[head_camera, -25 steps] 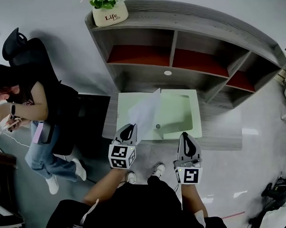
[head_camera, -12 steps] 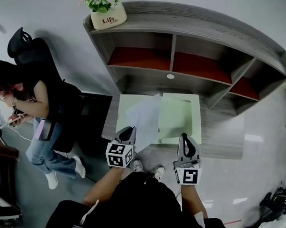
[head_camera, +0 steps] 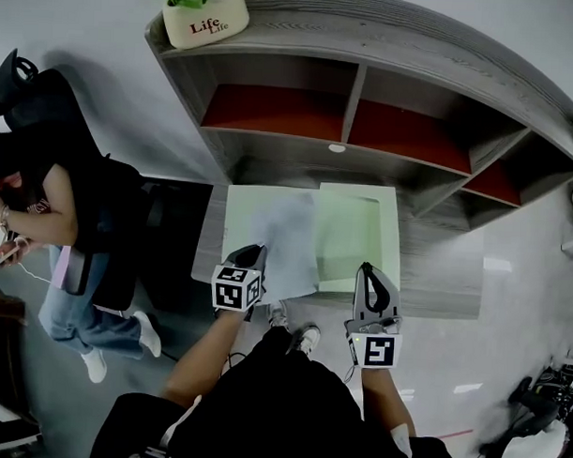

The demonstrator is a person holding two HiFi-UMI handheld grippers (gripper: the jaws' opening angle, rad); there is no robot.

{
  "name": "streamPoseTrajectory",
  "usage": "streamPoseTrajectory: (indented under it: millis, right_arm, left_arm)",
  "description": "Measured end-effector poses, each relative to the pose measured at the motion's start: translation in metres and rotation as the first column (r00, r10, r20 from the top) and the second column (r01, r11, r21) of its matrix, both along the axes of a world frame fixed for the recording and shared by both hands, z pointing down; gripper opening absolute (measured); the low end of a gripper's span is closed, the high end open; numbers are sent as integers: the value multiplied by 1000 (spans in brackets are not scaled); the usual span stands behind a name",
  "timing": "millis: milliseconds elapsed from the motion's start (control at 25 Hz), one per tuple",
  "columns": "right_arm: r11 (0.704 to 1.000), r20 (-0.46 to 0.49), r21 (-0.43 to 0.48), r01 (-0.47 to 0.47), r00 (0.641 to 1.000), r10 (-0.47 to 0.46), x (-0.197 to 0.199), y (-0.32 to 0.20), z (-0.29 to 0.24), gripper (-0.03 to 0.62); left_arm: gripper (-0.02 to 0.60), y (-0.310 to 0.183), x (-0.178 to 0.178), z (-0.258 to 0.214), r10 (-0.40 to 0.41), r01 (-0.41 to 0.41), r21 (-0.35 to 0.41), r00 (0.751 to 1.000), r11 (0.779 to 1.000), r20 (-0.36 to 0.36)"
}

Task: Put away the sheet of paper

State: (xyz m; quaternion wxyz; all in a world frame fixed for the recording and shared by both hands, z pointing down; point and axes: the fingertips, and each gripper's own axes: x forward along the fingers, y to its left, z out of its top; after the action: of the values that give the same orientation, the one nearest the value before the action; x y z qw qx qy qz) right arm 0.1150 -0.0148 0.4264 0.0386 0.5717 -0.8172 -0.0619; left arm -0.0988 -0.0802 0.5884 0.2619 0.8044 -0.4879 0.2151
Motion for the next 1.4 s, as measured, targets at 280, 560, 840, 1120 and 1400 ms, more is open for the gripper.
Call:
streamPoseTrajectory:
  millis: [280, 560, 840, 1120, 1400]
  right_arm:
    - [997, -28, -71, -5, 1000, 3, -8, -19, 24, 21]
    - [993, -35, -118, -6, 999, 2, -18, -31, 42, 21]
    - [981, -115, -192, 14, 993, -37, -32, -36, 59, 22]
    - [980, -149, -197, 16, 988, -46, -45, -45, 60, 22]
    - [979, -132, -199, 42, 989, -69, -37, -52, 65, 23]
  left_arm:
    - [9, -28, -7, 39, 14, -12, -62, 999, 998, 29]
    - [9, -44, -10, 67, 38, -31, -99, 997, 995, 73]
    - [9, -53, -12, 86, 46, -36, -127, 996, 991, 77]
    - [11, -60, -12, 91, 31, -21, -143, 997, 989, 66]
    - [9, -67, -5, 95, 17, -5, -162, 997, 987, 75]
